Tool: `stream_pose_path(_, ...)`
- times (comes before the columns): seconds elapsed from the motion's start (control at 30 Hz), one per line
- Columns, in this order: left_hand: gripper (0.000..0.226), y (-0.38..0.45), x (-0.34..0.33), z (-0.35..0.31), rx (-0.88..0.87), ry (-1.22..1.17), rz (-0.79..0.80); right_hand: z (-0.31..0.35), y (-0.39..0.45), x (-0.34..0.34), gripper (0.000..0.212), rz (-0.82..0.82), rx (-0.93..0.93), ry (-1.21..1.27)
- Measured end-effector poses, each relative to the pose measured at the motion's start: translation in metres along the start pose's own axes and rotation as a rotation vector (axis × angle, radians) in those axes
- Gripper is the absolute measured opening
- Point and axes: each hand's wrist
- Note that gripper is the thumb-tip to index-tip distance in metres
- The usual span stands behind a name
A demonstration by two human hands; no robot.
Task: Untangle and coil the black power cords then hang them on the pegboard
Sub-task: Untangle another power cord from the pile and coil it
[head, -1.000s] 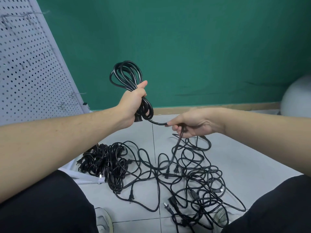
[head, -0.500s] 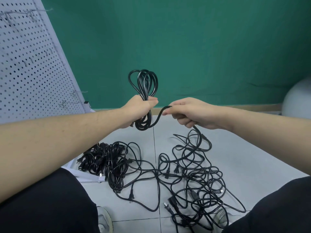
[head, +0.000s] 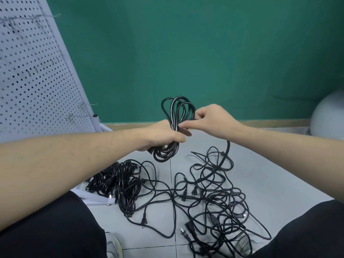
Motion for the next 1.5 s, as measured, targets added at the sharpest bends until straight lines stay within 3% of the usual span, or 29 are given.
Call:
stream_pose_path(0.13, 0.042, 0.0, 0.0, 0.009, 0.132, 0.041, -0.086, -0.003, -0.003, 0.01, 0.03, 0.238, -0.039, 0.146)
stream_pose_path(0.2, 0.04, 0.001, 0.0, 0.01, 0.178, 0.034, -0.118, -0.007, -0.004, 0.016, 0.02, 0.28, -0.03, 0.137)
stream_pose_path(0.4, 0.038, 0.002, 0.001, 0.003, 0.189, 0.044, -0.144, -0.017, 0.005, 0.019, 0.059, -0.085, -0.093, -0.184)
stream_pose_path(0.47, 0.02, 0.001, 0.001, 0.001, 0.172, 0.068, -0.132, -0.016, 0.006, 0.022, 0.054, -0.074, -0.093, -0.026)
stream_pose_path(0.6, 0.028, -0.003, 0.003, 0.008, 0.159, 0.082, -0.11, -0.02, 0.005, 0.023, 0.016, 0.06, -0.031, 0.351)
stream_pose_path(0.67, 0.023, -0.006, 0.003, 0.009, 0.13, 0.091, -0.072, -0.022, 0.003, 0.025, 0.007, 0.064, -0.022, 0.441)
stream_pose_path(0.83, 0.016, -0.014, -0.007, -0.003, -0.001, 0.037, -0.029, -0.018, 0.006, 0.016, 0.035, -0.158, -0.035, 0.441)
stream_pose_path(0.9, 0.013, -0.014, -0.012, -0.01, -0.044, 0.021, -0.027, -0.014, 0.008, 0.008, 0.045, -0.171, -0.082, 0.516)
stream_pose_path(1.03, 0.021, -0.015, -0.02, -0.015, -0.069, -0.01, 0.033, -0.002, 0.011, 0.0, 0.052, 0.014, -0.307, 0.918)
stream_pose_path(1.2, 0.009, -0.016, -0.023, -0.012, -0.083, -0.091, 0.077, -0.008, 0.014, 0.0, 0.069, 0.179, -0.336, 0.878)
stream_pose_path(1.3, 0.008, -0.016, -0.02, -0.011, -0.038, -0.199, 0.086, -0.008, 0.012, 0.001, 0.06, 0.19, -0.284, 0.892)
stream_pose_path(1.43, 0.014, -0.017, -0.015, -0.01, 0.017, -0.301, 0.118, -0.008, 0.006, -0.001, 0.025, 0.221, -0.2, 0.894)
stream_pose_path(1.5, 0.013, -0.015, -0.012, -0.011, 0.005, -0.377, 0.099, -0.001, 0.006, 0.0, 0.029, 0.127, -0.16, 0.972)
Point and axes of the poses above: each hand's wrist, its own y-axis towards the middle knuckle, its own x-axis out of the back of the hand, z = x × y, and after that the axes turned 5 degrees about z, right-handed
